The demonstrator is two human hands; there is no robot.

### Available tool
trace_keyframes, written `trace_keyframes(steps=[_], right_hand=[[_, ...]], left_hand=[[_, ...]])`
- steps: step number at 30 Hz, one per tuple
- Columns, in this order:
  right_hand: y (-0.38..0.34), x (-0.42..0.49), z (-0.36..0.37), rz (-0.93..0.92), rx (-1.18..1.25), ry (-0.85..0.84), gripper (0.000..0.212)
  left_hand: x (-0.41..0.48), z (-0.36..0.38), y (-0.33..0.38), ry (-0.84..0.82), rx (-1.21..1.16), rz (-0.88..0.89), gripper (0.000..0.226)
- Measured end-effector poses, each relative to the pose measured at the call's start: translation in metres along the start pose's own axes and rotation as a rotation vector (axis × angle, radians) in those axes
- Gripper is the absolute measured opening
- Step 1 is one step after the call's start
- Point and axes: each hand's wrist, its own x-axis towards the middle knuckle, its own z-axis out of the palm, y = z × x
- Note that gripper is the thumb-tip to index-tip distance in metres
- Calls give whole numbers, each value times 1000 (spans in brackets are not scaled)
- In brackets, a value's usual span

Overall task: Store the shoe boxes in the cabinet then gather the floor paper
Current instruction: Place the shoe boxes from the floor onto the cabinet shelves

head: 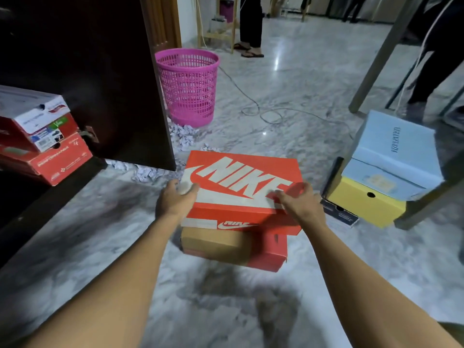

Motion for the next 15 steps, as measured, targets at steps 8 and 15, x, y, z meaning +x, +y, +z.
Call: trace_keyframes(steps=[8,15], right_hand=[[46,-19,20,-50,506,46,55],[39,-26,28,-106,557,-4,41]], left_hand=[[-1,-7,-36,-7,-382,-275,35],[-8,-10,-35,-79,-417,-253,30]])
